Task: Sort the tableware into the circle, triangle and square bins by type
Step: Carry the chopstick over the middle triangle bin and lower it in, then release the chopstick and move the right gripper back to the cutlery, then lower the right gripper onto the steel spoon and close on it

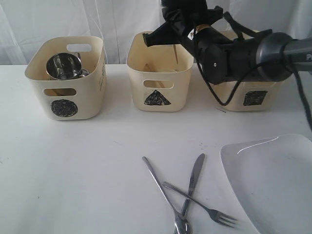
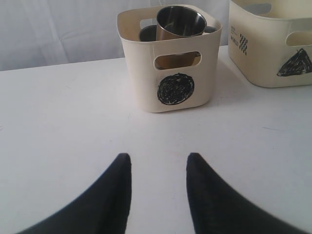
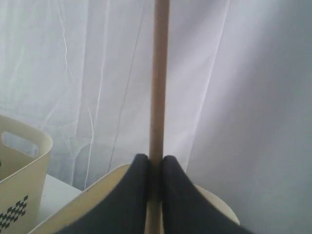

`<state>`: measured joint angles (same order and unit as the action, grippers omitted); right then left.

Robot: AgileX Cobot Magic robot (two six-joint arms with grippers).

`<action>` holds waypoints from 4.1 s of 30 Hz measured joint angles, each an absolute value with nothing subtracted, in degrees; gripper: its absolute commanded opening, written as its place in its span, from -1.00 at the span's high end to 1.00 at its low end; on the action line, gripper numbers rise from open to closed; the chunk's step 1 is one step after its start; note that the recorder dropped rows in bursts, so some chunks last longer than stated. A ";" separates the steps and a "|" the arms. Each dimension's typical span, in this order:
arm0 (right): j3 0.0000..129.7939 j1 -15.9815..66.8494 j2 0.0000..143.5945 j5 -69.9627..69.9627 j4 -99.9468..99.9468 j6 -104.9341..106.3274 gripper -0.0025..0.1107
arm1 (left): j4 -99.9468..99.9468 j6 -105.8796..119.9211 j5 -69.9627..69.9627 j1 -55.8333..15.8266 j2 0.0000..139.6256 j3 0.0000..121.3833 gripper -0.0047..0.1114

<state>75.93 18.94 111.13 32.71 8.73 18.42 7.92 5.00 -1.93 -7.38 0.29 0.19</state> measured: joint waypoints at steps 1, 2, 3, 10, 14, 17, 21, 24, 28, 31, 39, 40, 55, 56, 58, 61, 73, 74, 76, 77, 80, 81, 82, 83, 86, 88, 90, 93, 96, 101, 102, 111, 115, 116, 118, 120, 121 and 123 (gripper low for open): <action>77.05 18.94 112.37 32.71 8.73 18.42 0.96 | 7.92 5.00 -1.93 -7.38 0.29 0.19 0.19; 78.23 18.94 113.60 32.74 8.73 18.42 0.96 | 7.92 5.00 -1.93 -7.38 0.29 0.19 0.19; 79.16 18.89 114.76 32.85 8.73 18.42 0.96 | 7.92 5.00 -1.93 -7.38 0.29 0.19 0.19; 85.36 18.62 120.20 31.07 8.73 18.31 0.96 | 7.92 5.00 -1.93 -7.38 0.29 0.19 0.19; 86.59 18.62 121.37 27.85 8.73 18.21 0.84 | 7.92 5.00 -1.93 -7.38 0.29 0.19 0.19; 86.80 18.62 121.49 26.38 8.73 18.09 0.60 | 7.92 5.00 -1.93 -7.38 0.29 0.19 0.19; 86.80 18.62 121.49 25.24 9.06 17.84 0.33 | 7.92 5.00 -1.93 -7.38 0.29 0.19 0.19; 86.80 18.62 121.49 24.50 9.06 16.81 0.26 | 7.92 5.00 -1.93 -7.38 0.29 0.19 0.19; 86.80 18.62 121.49 23.84 9.30 16.16 0.26 | 7.92 5.00 -1.93 -7.38 0.29 0.19 0.19; 86.80 18.62 120.61 21.39 10.00 16.12 0.26 | 7.92 5.00 -1.93 -7.38 0.29 0.19 0.19; 74.47 17.77 107.60 15.83 10.47 15.04 0.26 | 7.92 5.00 -1.93 -7.38 0.29 0.19 0.19; 72.26 17.77 105.59 15.17 10.58 14.67 0.26 | 7.92 5.00 -1.93 -7.38 0.29 0.19 0.19; 49.77 22.26 81.67 -2.35 10.66 12.86 0.26 | 7.92 5.00 -1.93 -7.38 0.29 0.19 0.19; 48.65 22.94 81.01 -3.40 10.66 12.47 0.26 | 7.92 5.00 -1.93 -7.38 0.29 0.19 0.19; 46.46 24.11 80.08 -5.59 10.66 11.32 0.26 | 7.92 5.00 -1.93 -7.38 0.29 0.19 0.19; 43.03 25.71 78.88 -9.32 10.81 9.57 0.26 | 7.92 5.00 -1.93 -7.38 0.29 0.19 0.19; 38.10 26.71 77.11 -23.80 13.98 5.28 0.26 | 7.92 5.00 -1.93 -7.38 0.29 0.19 0.19; 38.10 26.71 77.11 -24.60 14.10 5.11 0.26 | 7.92 5.00 -1.93 -7.38 0.29 0.19 0.19; 38.10 26.71 77.11 -26.41 14.21 4.55 0.26 | 7.92 5.00 -1.93 -7.38 0.29 0.19 0.19; 38.10 26.71 77.11 -26.99 14.21 4.56 0.26 | 7.92 5.00 -1.93 -7.38 0.29 0.19 0.19; 38.10 27.30 77.01 -28.82 13.94 3.61 0.26 | 7.92 5.00 -1.93 -7.38 0.29 0.19 0.19; 38.10 27.89 77.01 -29.25 13.78 3.10 0.26 | 7.92 5.00 -1.93 -7.38 0.29 0.19 0.19; 38.10 28.56 77.01 -29.64 13.62 2.96 0.26 | 7.92 5.00 -1.93 -7.38 0.29 0.19 0.19; 38.10 29.18 77.28 -29.92 13.39 2.80 0.26 | 7.92 5.00 -1.93 -7.38 0.29 0.19 0.19; 39.49 31.49 79.31 -32.56 12.05 2.67 0.26 | 7.92 5.00 -1.93 -7.38 0.29 0.19 0.19; 41.55 32.84 81.24 -34.85 10.55 2.59 0.26 | 7.92 5.00 -1.93 -7.38 0.29 0.19 0.19; 44.59 34.04 83.31 -37.82 8.63 2.42 0.26 | 7.92 5.00 -1.93 -7.38 0.29 0.19 0.19; 48.91 35.86 86.60 -43.22 4.50 0.99 0.26 | 7.92 5.00 -1.93 -7.38 0.29 0.19 0.19; 52.50 37.71 88.94 -47.79 -0.36 -1.70 0.26 | 7.92 5.00 -1.93 -7.38 0.29 0.19 0.19; 55.49 40.64 90.54 -51.82 -5.22 -5.14 0.26 | 7.92 5.00 -1.93 -7.38 0.29 0.19 0.19; 55.54 40.98 90.54 -51.93 -5.23 -5.26 0.26 | 7.92 5.00 -1.93 -7.38 0.29 0.19 0.19; 55.63 42.00 91.01 -46.91 -5.62 -7.27 0.26 | 7.92 5.00 -1.93 -7.38 0.29 0.19 0.19; 55.77 42.00 92.23 -41.92 -5.86 -8.33 0.26 | 7.92 5.00 -1.93 -7.38 0.29 0.19 0.19; 55.81 41.88 92.87 -40.97 -5.86 -8.40 0.26 | 7.92 5.00 -1.93 -7.38 0.29 0.19 0.19; 55.81 41.88 94.50 -38.93 -6.09 -8.81 0.26 | 7.92 5.00 -1.93 -7.38 0.29 0.19 0.19; 55.81 41.78 96.13 -37.74 -6.09 -8.92 0.26 | 7.92 5.00 -1.93 -7.38 0.29 0.19 0.19; 55.81 41.78 96.99 -37.17 -6.09 -8.92 0.26 | 7.92 5.00 -1.93 -7.38 0.29 0.19 0.19; 55.81 41.78 98.40 -36.44 -6.22 -8.92 0.26 | 7.92 5.00 -1.93 -7.38 0.29 0.19 0.19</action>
